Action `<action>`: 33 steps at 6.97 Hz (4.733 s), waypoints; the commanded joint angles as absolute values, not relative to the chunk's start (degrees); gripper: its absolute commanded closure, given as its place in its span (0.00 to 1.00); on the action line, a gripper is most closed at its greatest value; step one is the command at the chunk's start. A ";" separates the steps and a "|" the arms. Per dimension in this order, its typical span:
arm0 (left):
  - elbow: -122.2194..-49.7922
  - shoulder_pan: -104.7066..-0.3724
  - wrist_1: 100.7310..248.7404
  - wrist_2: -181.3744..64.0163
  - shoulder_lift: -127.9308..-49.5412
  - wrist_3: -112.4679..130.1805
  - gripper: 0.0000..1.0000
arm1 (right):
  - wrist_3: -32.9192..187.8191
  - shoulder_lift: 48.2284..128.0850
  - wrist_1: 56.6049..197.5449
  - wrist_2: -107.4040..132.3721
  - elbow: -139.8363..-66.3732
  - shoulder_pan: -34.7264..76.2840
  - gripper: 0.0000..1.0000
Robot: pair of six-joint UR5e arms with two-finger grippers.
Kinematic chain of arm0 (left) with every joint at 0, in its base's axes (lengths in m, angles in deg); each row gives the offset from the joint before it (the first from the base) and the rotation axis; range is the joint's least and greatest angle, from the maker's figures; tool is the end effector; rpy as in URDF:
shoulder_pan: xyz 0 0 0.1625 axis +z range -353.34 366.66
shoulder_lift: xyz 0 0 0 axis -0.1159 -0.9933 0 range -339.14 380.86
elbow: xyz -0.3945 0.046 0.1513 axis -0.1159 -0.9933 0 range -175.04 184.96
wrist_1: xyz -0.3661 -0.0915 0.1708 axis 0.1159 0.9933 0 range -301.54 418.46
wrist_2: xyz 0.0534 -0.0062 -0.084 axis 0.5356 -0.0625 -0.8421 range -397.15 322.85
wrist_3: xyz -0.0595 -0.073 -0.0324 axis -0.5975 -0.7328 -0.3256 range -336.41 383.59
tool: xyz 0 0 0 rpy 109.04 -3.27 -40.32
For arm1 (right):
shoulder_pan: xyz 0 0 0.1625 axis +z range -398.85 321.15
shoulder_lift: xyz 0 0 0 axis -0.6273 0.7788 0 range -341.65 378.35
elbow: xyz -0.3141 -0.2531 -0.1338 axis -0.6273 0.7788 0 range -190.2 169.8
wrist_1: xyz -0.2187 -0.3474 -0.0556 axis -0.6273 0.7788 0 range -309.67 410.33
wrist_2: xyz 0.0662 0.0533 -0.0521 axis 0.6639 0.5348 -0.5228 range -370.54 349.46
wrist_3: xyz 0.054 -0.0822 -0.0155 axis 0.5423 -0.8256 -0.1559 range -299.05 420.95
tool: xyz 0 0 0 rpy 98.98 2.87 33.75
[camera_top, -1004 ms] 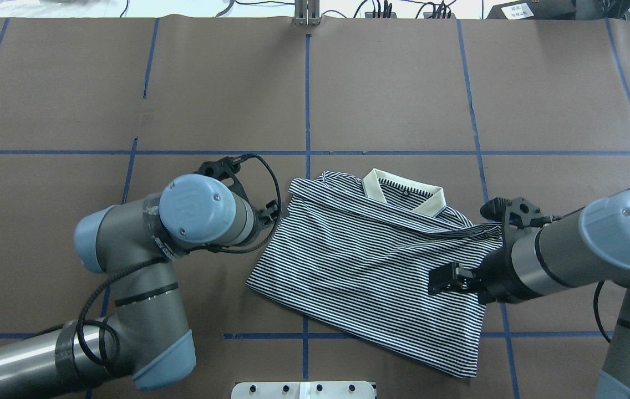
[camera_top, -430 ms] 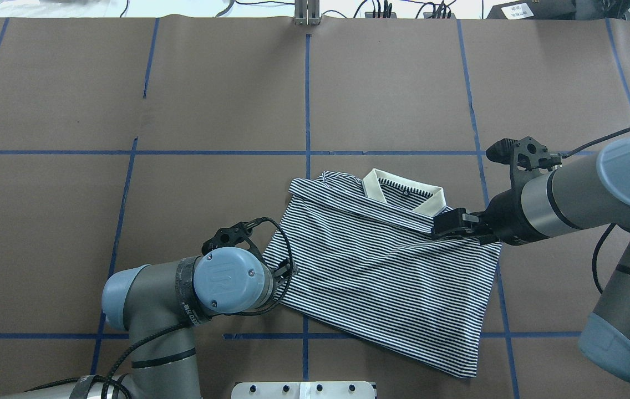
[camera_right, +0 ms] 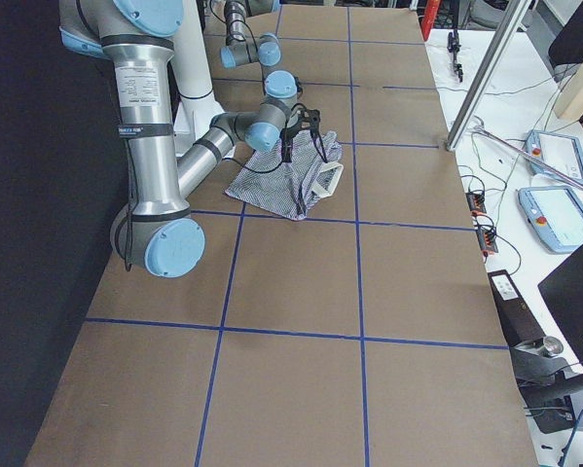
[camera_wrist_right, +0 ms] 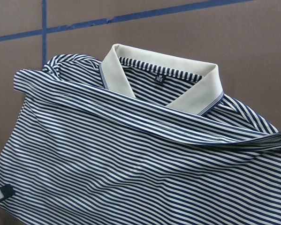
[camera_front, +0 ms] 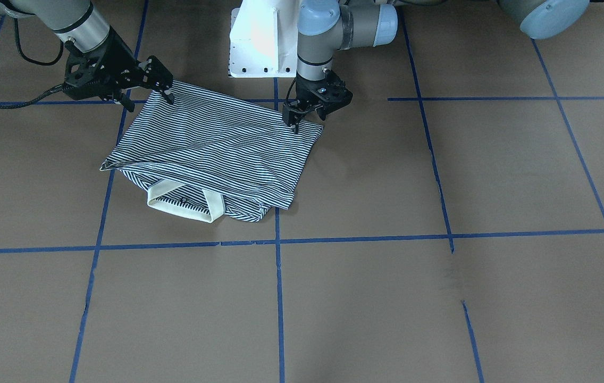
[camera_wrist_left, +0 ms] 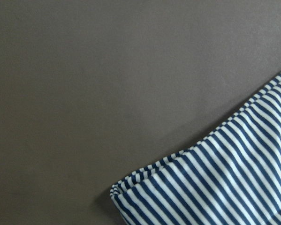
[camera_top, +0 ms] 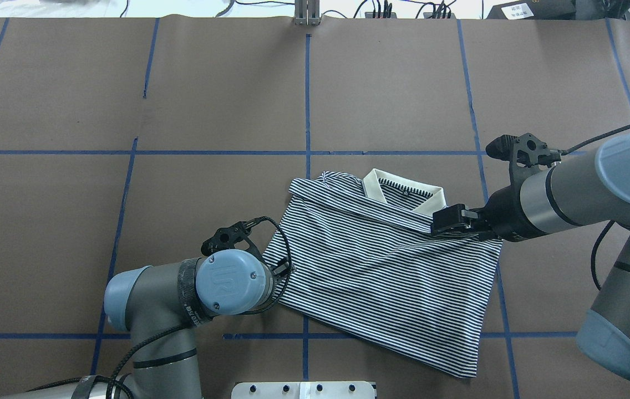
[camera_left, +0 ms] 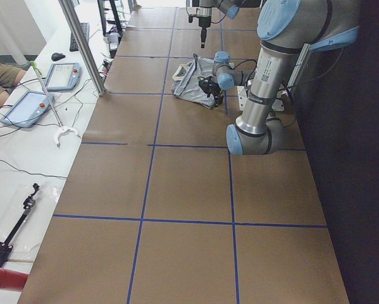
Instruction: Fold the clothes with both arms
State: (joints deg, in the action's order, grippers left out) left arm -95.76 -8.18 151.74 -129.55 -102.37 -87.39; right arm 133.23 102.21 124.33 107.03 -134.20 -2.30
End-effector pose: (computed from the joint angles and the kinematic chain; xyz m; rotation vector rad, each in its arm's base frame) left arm 0.6010 -0.2928 0.2402 -0.0848 0.8331 -0.5714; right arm -0.3288 -0.3526 0.2986 0.0448 -1.0535 0.0620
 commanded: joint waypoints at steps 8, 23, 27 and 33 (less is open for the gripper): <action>-98.92 -12.48 148.02 -129.25 -101.83 -85.67 1.00 | 133.72 102.11 124.33 106.88 -133.77 -1.59 0.00; -53.55 -33.94 190.03 -125.53 -120.12 -46.02 0.00 | 132.15 99.06 124.51 101.89 -131.16 -0.88 0.00; -80.47 -34.39 175.60 -132.50 -103.81 -38.39 0.00 | 119.59 81.84 148.81 97.75 -124.39 -4.38 0.00; -104.00 -36.76 162.96 -145.07 -91.48 -32.99 0.00 | 120.10 75.57 149.48 93.61 -114.19 -15.63 0.00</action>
